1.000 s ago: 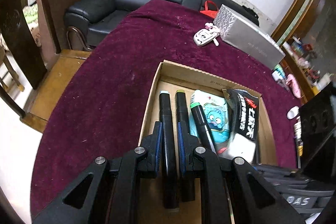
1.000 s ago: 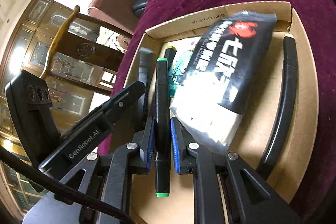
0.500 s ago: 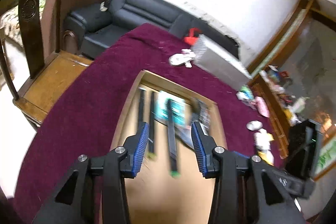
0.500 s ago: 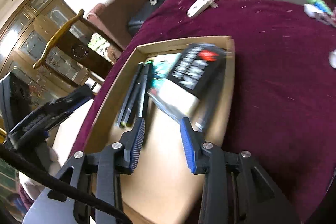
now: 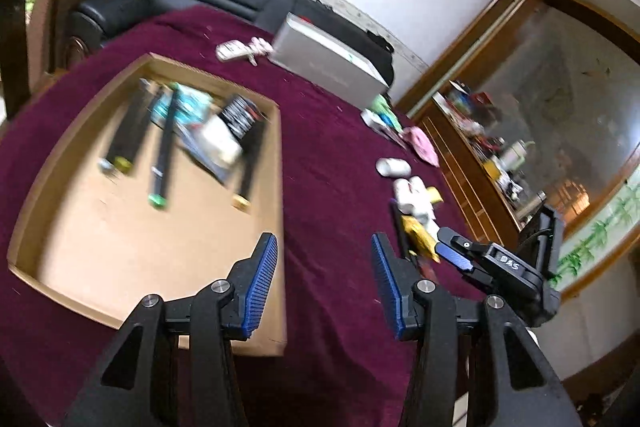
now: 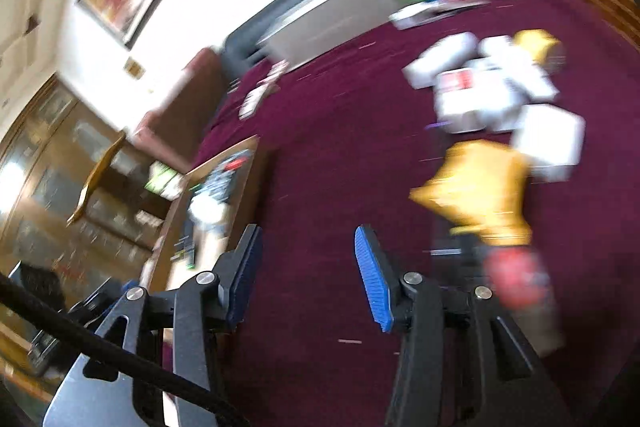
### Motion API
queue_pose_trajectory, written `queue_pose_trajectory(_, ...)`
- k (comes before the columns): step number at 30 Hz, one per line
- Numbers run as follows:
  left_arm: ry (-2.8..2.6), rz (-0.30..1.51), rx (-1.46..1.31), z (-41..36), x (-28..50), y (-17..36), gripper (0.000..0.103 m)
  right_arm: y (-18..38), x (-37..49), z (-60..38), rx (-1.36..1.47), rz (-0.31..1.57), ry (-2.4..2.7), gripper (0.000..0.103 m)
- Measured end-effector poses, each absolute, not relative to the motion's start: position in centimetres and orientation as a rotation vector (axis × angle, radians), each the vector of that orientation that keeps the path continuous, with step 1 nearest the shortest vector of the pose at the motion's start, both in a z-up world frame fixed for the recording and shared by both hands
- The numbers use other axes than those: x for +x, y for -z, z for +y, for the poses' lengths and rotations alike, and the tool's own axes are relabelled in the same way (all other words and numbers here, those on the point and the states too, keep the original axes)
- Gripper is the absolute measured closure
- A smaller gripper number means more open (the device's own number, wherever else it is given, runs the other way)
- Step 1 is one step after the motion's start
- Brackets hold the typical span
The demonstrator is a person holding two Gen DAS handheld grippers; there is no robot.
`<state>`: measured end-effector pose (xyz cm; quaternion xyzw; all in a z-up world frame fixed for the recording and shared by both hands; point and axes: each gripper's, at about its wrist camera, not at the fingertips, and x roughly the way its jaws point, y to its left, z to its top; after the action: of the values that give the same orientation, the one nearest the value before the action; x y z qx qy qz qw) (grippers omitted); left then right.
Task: Organize objects
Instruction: 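Grasp a purple-capped marker with the left tool while the right tool grasps the yellow packet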
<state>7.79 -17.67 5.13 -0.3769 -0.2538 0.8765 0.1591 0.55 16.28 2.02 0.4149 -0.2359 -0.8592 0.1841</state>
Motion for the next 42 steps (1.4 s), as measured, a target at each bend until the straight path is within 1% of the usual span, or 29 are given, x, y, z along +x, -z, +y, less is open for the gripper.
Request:
queue_pose_trajectory(3, -2.456, -0.703, -1.115, -14.6, 7.9, -4.3, 0.061, -0.8, 1.3, 20.3, 1.227, -0.676, 2.492, 0.057)
queue_pose_trajectory(6, -2.433, -0.645, -1.154, -12.2, 7.5, -4.1, 0.061, -0.4, 2.7, 22.3, 1.238, -0.616, 2.549, 0.057)
queue_pose_trajectory(11, -2.433, -0.564, -1.174, -10.1, 7.9, -4.2, 0.061, -0.5, 2.8, 21.8, 1.231, -0.397, 2.625, 0.057)
queue_pose_trajectory(13, -2.438, -0.540, -1.180, -9.8, 8.0, -4.2, 0.061, -0.4, 2.0, 21.0, 1.221, -0.359, 2.603, 0.057)
queue_pose_trajectory(15, -2.439, -0.535, -1.189, -9.7, 8.0, -4.0, 0.061, 0.0, 1.1, 21.1, 1.258, -0.403, 2.567, 0.057)
queue_pose_trajectory(16, -2.437, -0.538, -1.191, -9.6, 8.0, -4.0, 0.061, 0.2, 0.5, 21.4, 1.277, -0.458, 2.557, 0.057)
queue_pose_trajectory(18, -2.435, -0.544, -1.195, -9.5, 7.9, -3.7, 0.061, 0.9, -0.9, 22.9, 1.302, -0.672, 2.494, 0.056)
queue_pose_trajectory(20, -2.426, -0.557, -1.204, -9.6, 7.7, -3.4, 0.061, 2.0, -2.4, 24.6, 1.348, -0.903, 2.395, 0.046)
queue_pose_trajectory(21, -2.420, -0.564, -1.208, -9.5, 7.5, -3.2, 0.061, 2.4, -2.9, 25.0, 1.375, -0.962, 2.366, 0.045)
queue_pose_trajectory(25, -2.397, -0.571, -1.215, -9.3, 6.9, -2.6, 0.061, 3.6, -4.1, 25.2, 1.424, -1.094, 2.293, 0.044)
queue_pose_trajectory(27, -2.383, -0.567, -1.218, -9.1, 6.7, -2.4, 0.061, 3.4, -4.6, 24.9, 1.424, -1.102, 2.312, 0.043)
queue_pose_trajectory(30, -2.377, -0.546, -1.213, -8.9, 6.7, -2.3, 0.061, 3.0, -5.7, 23.6, 1.443, -1.042, 2.357, 0.042)
queue_pose_trajectory(33, -2.385, -0.518, -1.207, -8.8, 6.6, -2.3, 0.061, 2.6, -6.5, 21.6, 1.456, -0.907, 2.405, 0.042)
queue_pose_trajectory(36, -2.399, -0.496, -1.205, -8.6, 6.6, -2.5, 0.061, 1.9, -7.1, 19.4, 1.500, -0.667, 2.472, 0.043)
queue_pose_trajectory(37, -2.403, -0.490, -1.206, -8.6, 6.5, -2.5, 0.061, 1.8, -7.0, 18.7, 1.513, -0.578, 2.492, 0.046)
queue_pose_trajectory(39, -2.413, -0.483, -1.213, -8.5, 6.3, -2.4, 0.061, 1.6, -6.7, 17.4, 1.519, -0.365, 2.521, 0.046)
queue_pose_trajectory(40, -2.418, -0.483, -1.217, -8.4, 6.2, -2.4, 0.061, 1.5, -6.4, 17.0, 1.504, -0.286, 2.541, 0.046)
queue_pose_trajectory(41, -2.423, -0.479, -1.225, -8.3, 6.1, -2.3, 0.061, 1.5, -6.3, 17.1, 1.483, -0.253, 2.562, 0.050)
queue_pose_trajectory(42, -2.428, -0.475, -1.235, -8.1, 6.0, -2.2, 0.061, 1.5, -6.2, 17.2, 1.473, -0.251, 2.567, 0.058)
